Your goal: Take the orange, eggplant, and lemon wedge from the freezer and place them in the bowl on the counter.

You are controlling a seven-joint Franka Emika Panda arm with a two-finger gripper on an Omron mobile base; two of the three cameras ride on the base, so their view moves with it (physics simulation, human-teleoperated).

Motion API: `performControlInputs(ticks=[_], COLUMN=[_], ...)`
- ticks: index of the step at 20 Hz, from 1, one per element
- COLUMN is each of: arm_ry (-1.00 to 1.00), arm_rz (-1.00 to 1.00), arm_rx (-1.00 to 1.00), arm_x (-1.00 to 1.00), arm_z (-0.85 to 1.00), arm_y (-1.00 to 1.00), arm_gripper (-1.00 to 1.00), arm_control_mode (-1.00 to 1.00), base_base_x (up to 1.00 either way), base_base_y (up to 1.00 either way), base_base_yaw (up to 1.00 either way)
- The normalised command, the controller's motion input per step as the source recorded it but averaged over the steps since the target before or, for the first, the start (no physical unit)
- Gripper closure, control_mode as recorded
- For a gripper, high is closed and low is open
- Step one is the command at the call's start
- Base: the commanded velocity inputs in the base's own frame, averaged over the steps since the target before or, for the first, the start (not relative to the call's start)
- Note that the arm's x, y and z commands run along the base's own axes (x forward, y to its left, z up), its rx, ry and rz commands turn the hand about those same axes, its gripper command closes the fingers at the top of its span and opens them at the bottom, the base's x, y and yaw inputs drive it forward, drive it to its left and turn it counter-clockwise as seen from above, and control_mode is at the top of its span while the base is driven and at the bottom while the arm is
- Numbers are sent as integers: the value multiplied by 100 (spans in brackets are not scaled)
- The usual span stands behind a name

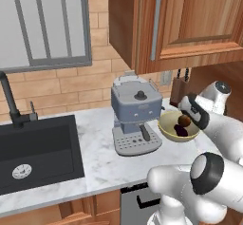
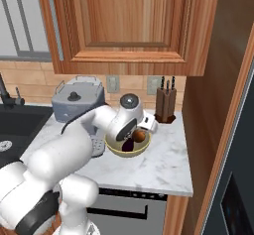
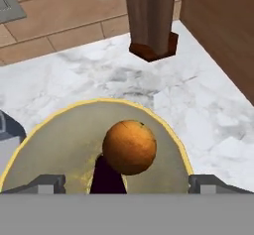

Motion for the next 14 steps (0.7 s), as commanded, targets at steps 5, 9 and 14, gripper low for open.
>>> performControlInputs(ticks=[5, 9, 14], arm_ry=[-32, -37, -38], arm_rz=[0, 0, 3], arm_rx=[0, -3, -16], arm_x=[-100, -100, -100], arm_z=[100, 100, 100], arm_y=[8, 40, 69], arm_gripper=[-100, -100, -100], arm_control_mode=[-100, -100, -100], base_base_x=[0, 0, 0], base_base_y=[0, 0, 0], base_base_yaw=[0, 0, 0])
